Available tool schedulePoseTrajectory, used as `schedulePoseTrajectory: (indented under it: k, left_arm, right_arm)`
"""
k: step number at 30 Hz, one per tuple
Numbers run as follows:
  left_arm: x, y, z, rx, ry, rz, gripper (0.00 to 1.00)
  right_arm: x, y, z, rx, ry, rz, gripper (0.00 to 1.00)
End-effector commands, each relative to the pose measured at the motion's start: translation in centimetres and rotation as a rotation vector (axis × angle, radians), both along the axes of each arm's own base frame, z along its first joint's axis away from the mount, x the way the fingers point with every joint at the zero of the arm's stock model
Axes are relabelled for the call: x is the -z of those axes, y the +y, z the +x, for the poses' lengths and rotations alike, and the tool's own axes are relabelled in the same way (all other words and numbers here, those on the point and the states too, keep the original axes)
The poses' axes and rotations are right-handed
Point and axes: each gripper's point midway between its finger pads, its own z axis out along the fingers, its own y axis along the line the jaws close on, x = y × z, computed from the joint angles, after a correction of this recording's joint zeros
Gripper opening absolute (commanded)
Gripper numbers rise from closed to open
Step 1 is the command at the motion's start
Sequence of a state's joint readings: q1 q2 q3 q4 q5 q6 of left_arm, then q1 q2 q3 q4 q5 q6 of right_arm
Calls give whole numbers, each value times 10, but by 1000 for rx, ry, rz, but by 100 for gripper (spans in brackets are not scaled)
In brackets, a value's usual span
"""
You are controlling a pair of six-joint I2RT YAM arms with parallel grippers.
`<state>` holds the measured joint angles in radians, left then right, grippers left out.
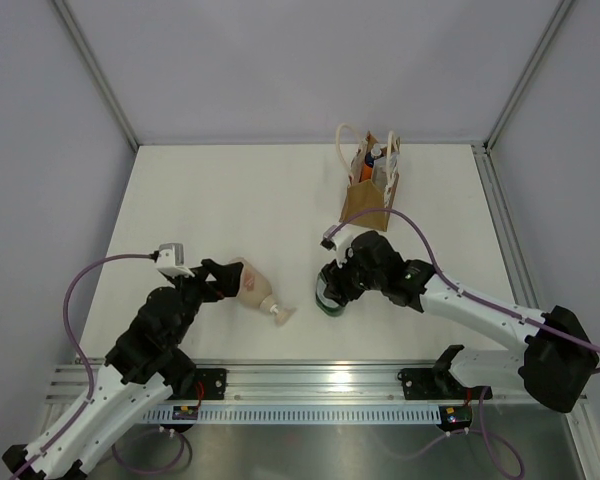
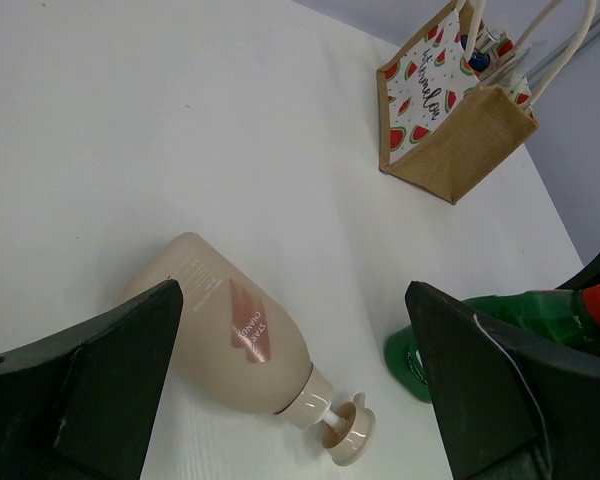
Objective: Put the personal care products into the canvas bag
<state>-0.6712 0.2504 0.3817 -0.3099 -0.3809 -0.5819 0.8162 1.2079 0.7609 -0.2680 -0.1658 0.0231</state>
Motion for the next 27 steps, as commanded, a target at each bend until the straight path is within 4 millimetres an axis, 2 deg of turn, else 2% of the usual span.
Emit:
schedulePoseTrajectory:
  k: [1,4,7,8,10,11,14,17,20,23,26,27]
  left_arm:
    - [-11,-9,2,37,-50,-38,99]
    - [-7,-25,0,116,-58,-44,99]
    - [-5,-43,-2,205,-75,-58,99]
    - [-10,-47,-1,224,-97,-73,99]
    - [1,-56,-2,266,-70,-57,99]
    - [-4,-60,0,278,-89,-69,99]
    - [3,-70,1,316,-61,-59,99]
    - [5,-77,2,342,-46,-54,99]
    - [8,-78,3,345,-39,-49,99]
    - [9,-76,2,340,-36,-45,99]
    - [8,-72,2,325,-40,-45,99]
    - [8,-71,2,317,-41,-46,99]
  right_arm:
    - [-35,4,25,11,-114,46,0]
    - [-43,0,24,-50,-119,47,0]
    - [-53,-1,12,-166,-93,77,0]
    - [-56,-2,10,-191,-90,88,0]
    - [-62,-4,1,-267,-71,112,0]
    - [-65,-5,1,-277,-73,118,0]
    - [-72,-10,3,-291,-76,133,0]
    - [-85,-16,14,-262,-99,153,0]
    - [-104,-20,25,-238,-119,186,0]
    - [-132,-24,35,-207,-132,241,0]
    - [-177,-29,53,-166,-203,296,0]
    - [-184,-31,59,-150,-207,306,0]
